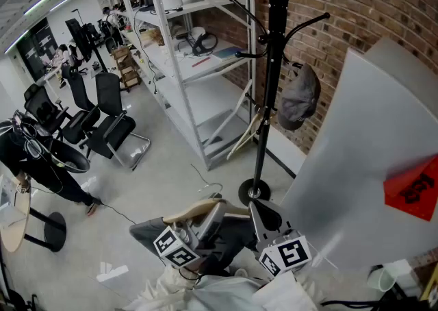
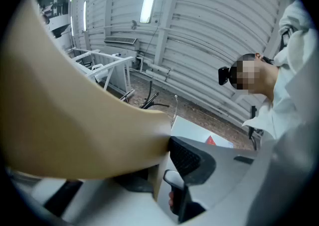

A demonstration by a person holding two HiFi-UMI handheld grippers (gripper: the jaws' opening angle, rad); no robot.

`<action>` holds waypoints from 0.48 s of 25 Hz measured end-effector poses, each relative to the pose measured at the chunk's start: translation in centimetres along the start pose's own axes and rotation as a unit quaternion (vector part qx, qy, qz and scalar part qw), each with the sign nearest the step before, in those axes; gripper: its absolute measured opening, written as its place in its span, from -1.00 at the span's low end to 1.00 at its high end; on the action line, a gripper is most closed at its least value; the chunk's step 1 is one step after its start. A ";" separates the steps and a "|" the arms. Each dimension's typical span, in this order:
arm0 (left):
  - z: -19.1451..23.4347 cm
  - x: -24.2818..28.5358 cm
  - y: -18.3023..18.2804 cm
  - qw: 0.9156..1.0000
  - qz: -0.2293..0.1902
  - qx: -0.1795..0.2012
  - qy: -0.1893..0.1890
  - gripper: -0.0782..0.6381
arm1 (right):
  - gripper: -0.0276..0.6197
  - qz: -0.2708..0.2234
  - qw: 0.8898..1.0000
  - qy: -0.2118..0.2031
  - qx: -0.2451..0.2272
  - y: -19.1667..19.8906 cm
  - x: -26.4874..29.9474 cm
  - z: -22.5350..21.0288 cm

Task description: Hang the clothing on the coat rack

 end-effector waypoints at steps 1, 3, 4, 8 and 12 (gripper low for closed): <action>-0.1 0.1 -0.2 1.000 -0.002 0.000 0.002 -0.49 | -0.84 0.002 1.000 -0.001 0.002 0.0 0.1 0.1; -0.3 0.1 -0.6 1.000 -0.006 -0.003 0.004 -0.49 | -0.84 0.005 1.000 -0.006 0.006 0.1 0.2 0.4; -0.4 0.0 -0.7 1.000 -0.010 -0.006 0.003 -0.49 | -0.84 0.007 1.000 -0.010 0.007 0.2 0.3 0.7; 0.1 -0.9 -0.9 0.999 -0.029 -0.016 -0.007 -0.49 | -0.84 0.012 0.999 -0.032 0.008 0.7 1.2 1.7; 1.7 -1.8 -1.2 0.999 -0.043 -0.028 -0.015 -0.49 | -0.84 0.016 0.999 -0.038 0.007 1.4 2.6 2.1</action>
Point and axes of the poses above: the fingertips, and each gripper's own axes: x forward along the fingers, z to its left, y out of its underside, the point moved 4 cm from there along -x, backward along the fingers, and after that the axes turned 8 degrees about y, right-handed, at the moved point
